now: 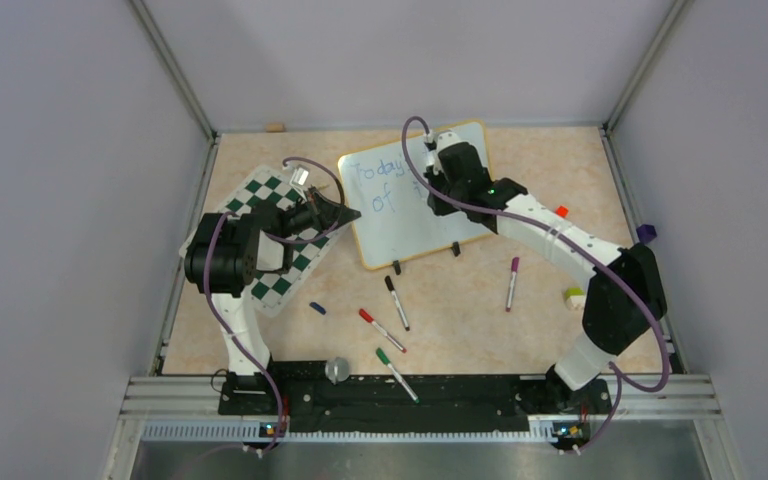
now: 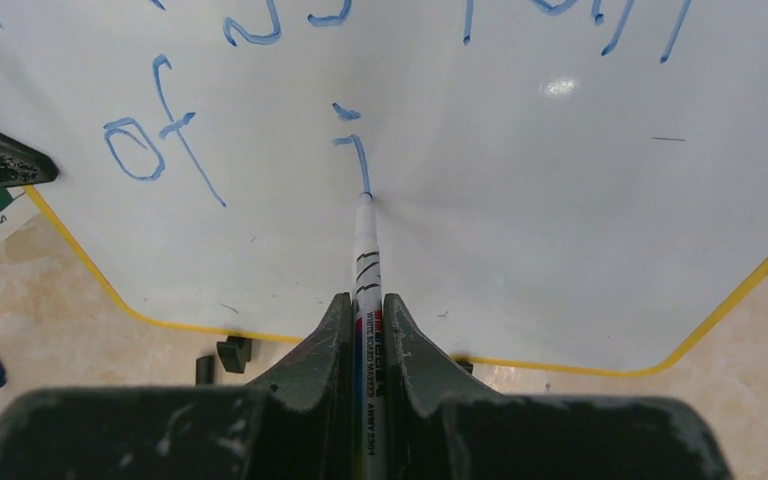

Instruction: Write a sentence on the whiteboard

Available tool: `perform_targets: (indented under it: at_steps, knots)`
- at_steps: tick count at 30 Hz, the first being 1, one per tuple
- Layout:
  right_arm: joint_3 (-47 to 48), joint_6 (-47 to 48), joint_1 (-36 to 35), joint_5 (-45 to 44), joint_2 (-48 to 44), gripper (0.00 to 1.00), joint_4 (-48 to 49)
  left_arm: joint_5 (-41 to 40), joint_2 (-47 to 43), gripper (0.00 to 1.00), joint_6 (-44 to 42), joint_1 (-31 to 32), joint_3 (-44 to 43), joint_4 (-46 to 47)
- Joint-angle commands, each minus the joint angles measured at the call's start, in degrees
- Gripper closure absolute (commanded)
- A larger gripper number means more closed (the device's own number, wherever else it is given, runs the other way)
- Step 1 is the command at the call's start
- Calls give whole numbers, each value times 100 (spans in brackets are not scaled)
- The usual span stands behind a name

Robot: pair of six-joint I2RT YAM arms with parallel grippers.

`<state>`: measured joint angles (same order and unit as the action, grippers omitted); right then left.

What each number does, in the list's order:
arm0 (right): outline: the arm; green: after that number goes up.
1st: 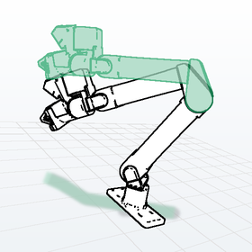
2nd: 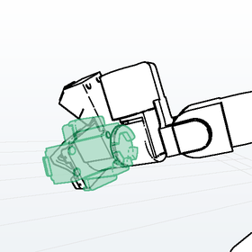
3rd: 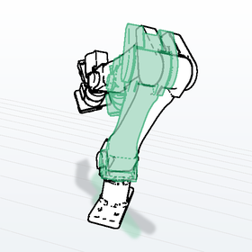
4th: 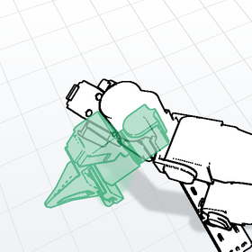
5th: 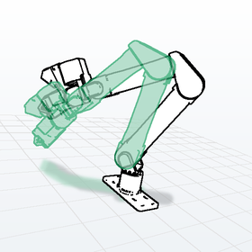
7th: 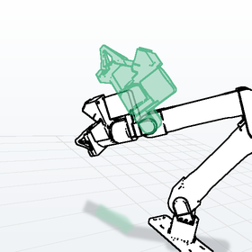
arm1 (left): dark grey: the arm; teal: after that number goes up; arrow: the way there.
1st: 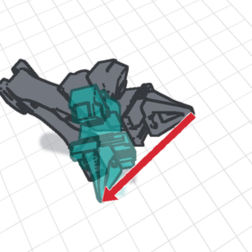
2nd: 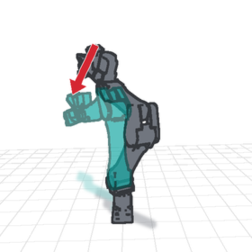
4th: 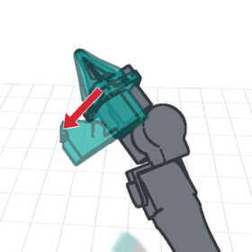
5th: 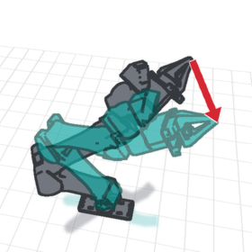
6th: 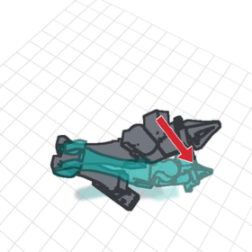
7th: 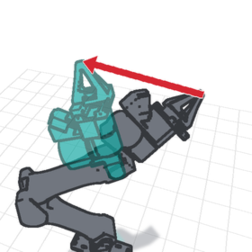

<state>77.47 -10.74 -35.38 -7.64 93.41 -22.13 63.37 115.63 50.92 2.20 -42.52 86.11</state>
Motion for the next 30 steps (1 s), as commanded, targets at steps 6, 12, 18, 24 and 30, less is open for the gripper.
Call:
perform_targets:
  at_steps: [6,12,18,24,30]
  knots:
    - [-250,-117,33,53,-156,100,139,87,-197,100,-501,-33,42,671]
    - [-278,-142,-16,131,-118,100,243,95,-187,100,-488,-29,19,671]
    - [-145,-170,-25,239,-45,100,363,87,-191,100,-498,-29,31,671]
    - [110,-196,-22,412,78,100,420,75,-192,100,-499,-26,40,671]
    - [243,-236,-14,401,-39,100,391,87,-201,100,-507,-26,37,671]
